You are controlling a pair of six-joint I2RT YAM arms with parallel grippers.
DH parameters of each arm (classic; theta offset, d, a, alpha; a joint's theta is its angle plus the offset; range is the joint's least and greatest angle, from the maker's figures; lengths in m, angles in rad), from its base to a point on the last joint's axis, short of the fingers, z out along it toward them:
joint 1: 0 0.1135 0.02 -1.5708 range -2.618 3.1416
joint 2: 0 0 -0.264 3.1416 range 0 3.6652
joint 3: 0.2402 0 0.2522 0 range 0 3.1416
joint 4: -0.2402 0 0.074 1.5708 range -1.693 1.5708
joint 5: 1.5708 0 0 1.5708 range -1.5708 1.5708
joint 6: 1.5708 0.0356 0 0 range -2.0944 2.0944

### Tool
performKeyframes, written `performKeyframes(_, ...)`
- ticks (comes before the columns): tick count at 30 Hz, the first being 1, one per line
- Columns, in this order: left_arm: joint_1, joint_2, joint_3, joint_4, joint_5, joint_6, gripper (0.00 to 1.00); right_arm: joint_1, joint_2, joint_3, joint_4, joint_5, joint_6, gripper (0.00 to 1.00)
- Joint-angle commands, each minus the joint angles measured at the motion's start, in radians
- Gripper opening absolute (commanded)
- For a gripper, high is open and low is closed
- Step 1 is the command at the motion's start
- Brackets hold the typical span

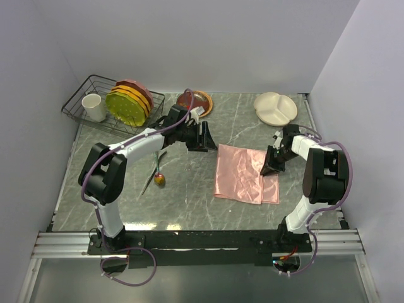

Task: Fold the napkin into a case and place the utensils inside
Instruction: Fold the rectangle-folded napkin at the center of the board.

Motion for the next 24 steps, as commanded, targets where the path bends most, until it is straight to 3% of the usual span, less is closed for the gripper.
performKeyframes(1,0.005,-0.008,0.002,0.017,0.013,0.006,0.66,0.008,-0.004,0.031,0.0,-0.002,0.005,0.2)
performKeyframes(2,0.005,-0.007,0.002,0.016,0.013,0.006,0.66,0.01,-0.005,0.031,-0.002,0.003,0.005,0.17)
performKeyframes(3,0.007,-0.007,0.003,0.016,0.013,0.006,0.66,0.01,-0.005,0.033,-0.003,0.007,0.003,0.07)
performKeyframes(5,0.007,-0.007,0.003,0.011,0.012,0.01,0.66,0.008,-0.009,0.036,-0.009,0.019,-0.003,0.0)
performKeyframes(24,0.013,0.015,0.013,-0.001,0.018,0.021,0.65,-0.105,-0.021,0.126,-0.148,0.099,-0.113,0.0)
